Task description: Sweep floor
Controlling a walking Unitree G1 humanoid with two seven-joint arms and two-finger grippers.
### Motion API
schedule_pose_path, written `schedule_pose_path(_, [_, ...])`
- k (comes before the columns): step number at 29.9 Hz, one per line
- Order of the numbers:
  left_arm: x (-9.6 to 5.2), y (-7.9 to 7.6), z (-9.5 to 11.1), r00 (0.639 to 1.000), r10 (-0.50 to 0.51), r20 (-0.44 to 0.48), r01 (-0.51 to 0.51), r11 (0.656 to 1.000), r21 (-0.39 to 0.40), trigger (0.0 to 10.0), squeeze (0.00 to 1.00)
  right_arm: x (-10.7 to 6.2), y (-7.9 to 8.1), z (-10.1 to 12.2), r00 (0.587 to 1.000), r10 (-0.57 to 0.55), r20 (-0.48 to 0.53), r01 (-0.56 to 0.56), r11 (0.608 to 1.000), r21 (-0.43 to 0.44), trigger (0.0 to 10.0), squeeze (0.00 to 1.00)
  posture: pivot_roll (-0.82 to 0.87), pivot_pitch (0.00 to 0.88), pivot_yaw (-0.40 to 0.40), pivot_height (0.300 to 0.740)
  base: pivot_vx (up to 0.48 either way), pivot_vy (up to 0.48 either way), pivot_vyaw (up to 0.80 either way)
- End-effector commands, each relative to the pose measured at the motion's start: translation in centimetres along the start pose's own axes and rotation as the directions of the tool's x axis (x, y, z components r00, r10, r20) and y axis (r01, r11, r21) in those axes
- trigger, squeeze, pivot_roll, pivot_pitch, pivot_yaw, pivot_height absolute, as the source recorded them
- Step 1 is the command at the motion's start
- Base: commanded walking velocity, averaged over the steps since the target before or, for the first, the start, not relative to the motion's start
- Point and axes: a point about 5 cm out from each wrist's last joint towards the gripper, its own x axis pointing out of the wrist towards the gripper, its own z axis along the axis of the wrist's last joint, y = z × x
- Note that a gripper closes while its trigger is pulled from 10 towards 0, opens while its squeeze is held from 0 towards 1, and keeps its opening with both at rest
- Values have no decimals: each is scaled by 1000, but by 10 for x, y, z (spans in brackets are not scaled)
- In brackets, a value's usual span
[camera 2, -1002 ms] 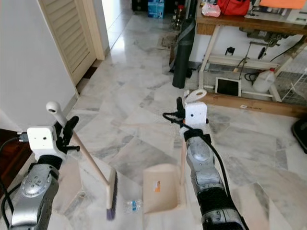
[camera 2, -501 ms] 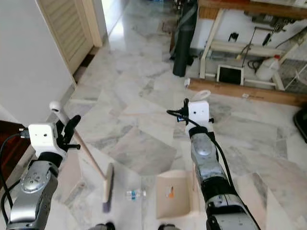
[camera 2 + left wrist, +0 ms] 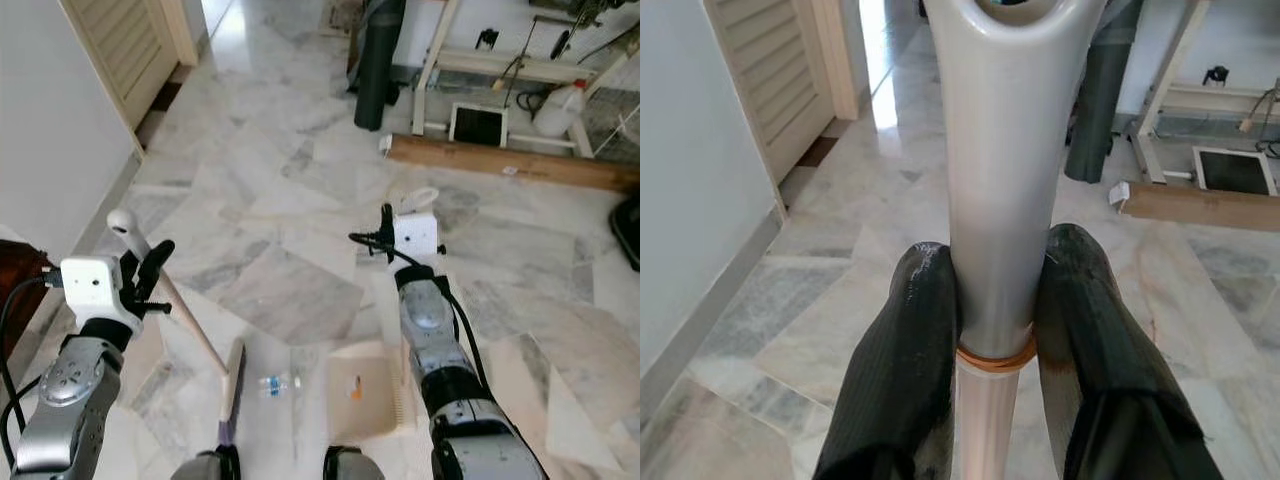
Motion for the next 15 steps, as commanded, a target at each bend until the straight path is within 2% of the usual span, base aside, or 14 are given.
schedule_pose_path(1, [-4,1,7,1000,-3,20,3,1000,-8,10000,0,1,1,0,1000,7,6,-7,1000,2,10000,0,54,341,-17,740,0,0,0])
schedule_pose_path(8, [-7,4,12,1000,0,13,0,1000,-1,10000,0,4,3,1,1000,5,4,-5,1000,1,10000,0,68,377,-10,740,0,0,0])
schedule_pose_path(15, [-14,7,21,1000,-15,5,15,1000,15,10000,0,-7,6,-13,999,23,-25,-23,1000,-9,10000,0,115,409,11,740,0,0,0])
